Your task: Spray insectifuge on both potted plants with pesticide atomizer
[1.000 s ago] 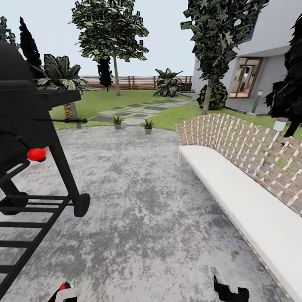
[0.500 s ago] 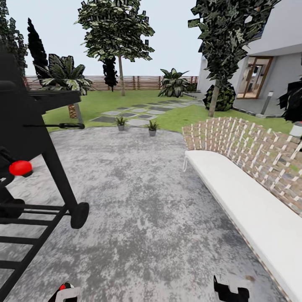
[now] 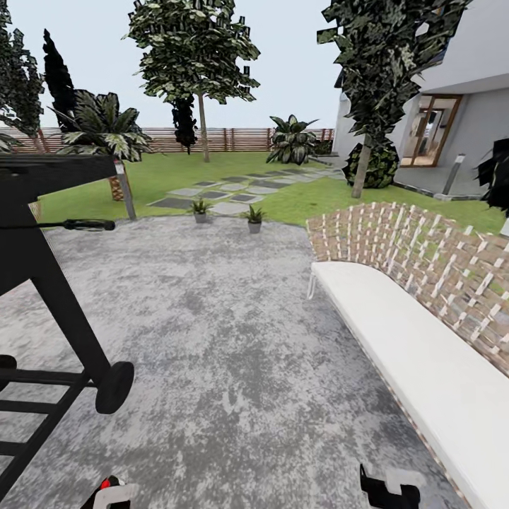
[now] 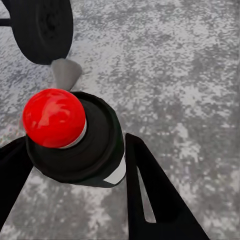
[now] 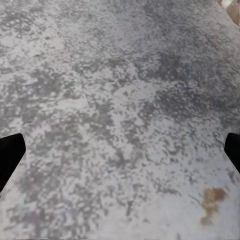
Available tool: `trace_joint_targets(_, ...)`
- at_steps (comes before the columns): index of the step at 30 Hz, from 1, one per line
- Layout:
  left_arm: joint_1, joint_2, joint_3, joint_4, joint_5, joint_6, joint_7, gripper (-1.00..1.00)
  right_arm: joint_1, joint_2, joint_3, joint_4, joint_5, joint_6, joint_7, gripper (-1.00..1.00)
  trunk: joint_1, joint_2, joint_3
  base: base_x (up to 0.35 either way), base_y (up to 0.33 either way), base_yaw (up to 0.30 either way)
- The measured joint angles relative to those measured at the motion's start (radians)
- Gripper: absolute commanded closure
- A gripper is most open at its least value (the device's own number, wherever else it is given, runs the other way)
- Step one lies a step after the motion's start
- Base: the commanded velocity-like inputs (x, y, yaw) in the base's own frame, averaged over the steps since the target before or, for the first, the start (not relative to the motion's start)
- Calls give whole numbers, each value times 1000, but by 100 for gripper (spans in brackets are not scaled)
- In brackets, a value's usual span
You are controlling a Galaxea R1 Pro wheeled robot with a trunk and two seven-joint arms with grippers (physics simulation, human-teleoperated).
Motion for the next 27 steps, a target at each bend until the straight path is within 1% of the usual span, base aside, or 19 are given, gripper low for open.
trace_joint_targets(5,0,0,0,0,0,0,0,100,0,0,0,0,0,0,0,-100,0,0,0,338,-2,10)
trace_joint_targets(9,0,0,0,0,0,0,-1,100,0,1,0,0,0,0,0,-100,0,0,0,338,0,168)
trace_joint_targets(12,0,0,0,0,0,0,-1,100,0,1,0,0,0,0,0,-100,0,0,0,338,0,69)
trace_joint_targets(27,0,0,0,1,0,0,0,100,0,1,0,0,0,0,0,-100,0,0,0,338,0,7)
